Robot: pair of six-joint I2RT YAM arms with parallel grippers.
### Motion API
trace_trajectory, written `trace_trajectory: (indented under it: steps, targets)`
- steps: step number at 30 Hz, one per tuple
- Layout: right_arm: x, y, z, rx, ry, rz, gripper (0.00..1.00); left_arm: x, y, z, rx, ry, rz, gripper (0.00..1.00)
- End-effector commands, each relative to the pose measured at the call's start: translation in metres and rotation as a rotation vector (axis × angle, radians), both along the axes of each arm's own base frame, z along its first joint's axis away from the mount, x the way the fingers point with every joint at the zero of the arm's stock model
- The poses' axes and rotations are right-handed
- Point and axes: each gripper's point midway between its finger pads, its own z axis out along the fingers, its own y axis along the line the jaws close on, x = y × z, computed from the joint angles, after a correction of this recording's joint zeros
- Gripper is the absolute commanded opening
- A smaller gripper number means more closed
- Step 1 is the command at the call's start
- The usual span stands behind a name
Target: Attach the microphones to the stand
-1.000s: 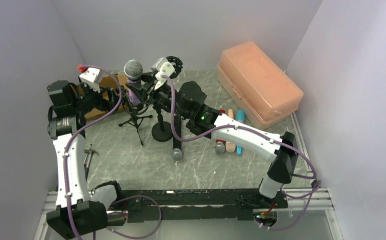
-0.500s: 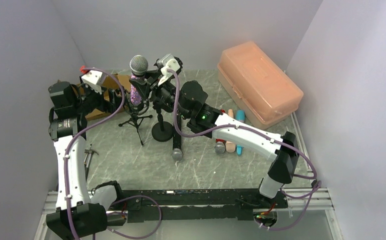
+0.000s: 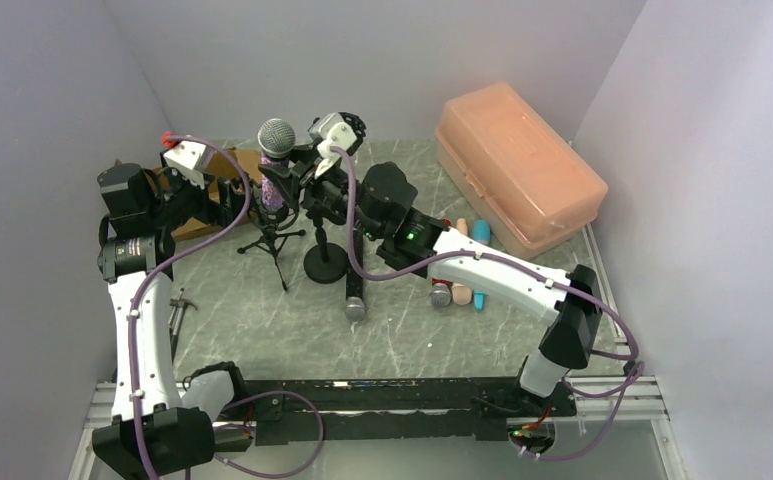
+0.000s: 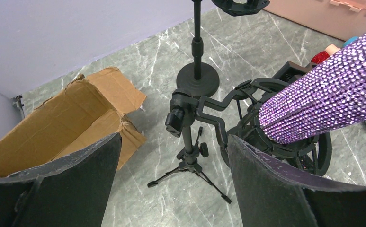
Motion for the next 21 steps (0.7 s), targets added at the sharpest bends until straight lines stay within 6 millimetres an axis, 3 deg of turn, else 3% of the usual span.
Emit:
trace_trajectory:
  steps: [1,21]
  targets:
    - [0.020,0.009,-0.044,-0.187,0.025,-0.039,0.00,-0.003,-0.002,-0.009,0.004,0.025,-0.006,0.87]
    - [0.023,0.015,-0.127,-0.321,0.150,-0.035,0.00,-0.002,-0.005,-0.009,-0.002,0.025,-0.019,0.86]
